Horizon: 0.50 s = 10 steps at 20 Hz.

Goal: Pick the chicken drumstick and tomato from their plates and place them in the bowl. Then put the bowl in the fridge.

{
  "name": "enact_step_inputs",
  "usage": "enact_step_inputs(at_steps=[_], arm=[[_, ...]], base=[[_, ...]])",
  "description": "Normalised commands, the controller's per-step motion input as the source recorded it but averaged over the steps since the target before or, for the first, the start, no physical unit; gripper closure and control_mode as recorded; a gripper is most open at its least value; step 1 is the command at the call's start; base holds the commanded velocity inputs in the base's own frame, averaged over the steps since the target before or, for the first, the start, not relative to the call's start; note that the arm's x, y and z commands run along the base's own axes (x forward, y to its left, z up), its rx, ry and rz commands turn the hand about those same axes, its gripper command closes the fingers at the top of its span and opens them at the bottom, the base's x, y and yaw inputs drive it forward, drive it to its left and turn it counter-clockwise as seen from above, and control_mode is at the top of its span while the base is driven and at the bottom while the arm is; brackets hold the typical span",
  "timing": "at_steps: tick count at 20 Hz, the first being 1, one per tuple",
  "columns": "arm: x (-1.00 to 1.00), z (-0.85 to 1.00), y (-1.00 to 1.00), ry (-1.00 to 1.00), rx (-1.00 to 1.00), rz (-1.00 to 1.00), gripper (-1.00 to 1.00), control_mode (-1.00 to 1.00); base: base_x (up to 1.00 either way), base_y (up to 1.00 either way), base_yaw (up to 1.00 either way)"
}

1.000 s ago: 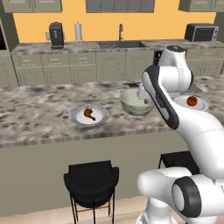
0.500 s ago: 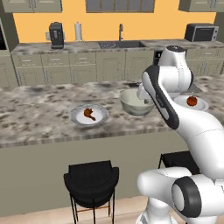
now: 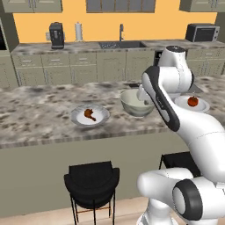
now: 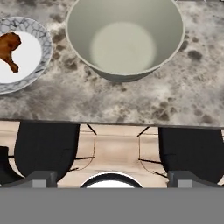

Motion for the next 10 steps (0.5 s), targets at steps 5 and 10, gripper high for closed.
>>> enact_step_inputs(at_steps=[5,10], arm=[[-0.12,0.0,0.54,-0.04,-0.01,0.14,-1.0,-1.0],[0.04,-0.03,0.66,0.0,-0.02,0.21,-1.0,-1.0]], base=[[0.0,0.0,0.0],[0.0,0.0,0.0]])
